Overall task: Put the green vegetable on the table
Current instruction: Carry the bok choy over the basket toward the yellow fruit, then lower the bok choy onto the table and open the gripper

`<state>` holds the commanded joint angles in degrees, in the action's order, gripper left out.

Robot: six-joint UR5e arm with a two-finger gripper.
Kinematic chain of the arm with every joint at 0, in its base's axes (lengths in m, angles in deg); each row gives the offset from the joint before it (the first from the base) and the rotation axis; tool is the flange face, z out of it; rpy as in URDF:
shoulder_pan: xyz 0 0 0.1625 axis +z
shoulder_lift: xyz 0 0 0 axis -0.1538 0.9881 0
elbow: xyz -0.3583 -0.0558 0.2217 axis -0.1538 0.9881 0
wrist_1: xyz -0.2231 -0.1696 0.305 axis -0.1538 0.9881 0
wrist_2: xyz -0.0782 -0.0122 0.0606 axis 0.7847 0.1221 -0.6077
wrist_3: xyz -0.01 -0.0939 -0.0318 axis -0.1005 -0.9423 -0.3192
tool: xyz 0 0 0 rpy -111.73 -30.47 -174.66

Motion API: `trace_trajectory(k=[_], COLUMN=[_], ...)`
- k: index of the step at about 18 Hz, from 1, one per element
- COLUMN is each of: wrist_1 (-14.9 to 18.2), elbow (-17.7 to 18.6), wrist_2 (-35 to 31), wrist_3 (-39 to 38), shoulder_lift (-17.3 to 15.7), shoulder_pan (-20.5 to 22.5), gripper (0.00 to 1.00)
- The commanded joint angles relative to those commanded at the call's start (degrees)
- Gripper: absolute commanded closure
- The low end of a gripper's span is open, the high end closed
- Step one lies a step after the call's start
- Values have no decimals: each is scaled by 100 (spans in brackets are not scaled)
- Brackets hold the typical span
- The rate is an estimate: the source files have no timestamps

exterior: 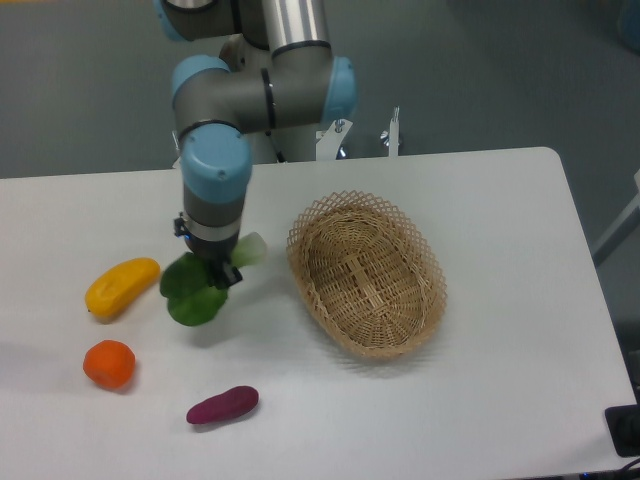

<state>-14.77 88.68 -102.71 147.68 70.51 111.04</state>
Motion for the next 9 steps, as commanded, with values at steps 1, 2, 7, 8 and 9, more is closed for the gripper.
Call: trace_trajectory(k=[1,2,7,8,9], wrist_1=[-9,-9,26,26,26], elbow=[9,9,-87,-123,-184], wrist_2=[-9,-26,0,0,0], wrist_3=[-114,-193,-238,-299,-421], shoulder_lift=[9,9,0,9,9], shoulder_pan=[-96,-184,-247,-247,-229], gripper=[1,0,0,0,0])
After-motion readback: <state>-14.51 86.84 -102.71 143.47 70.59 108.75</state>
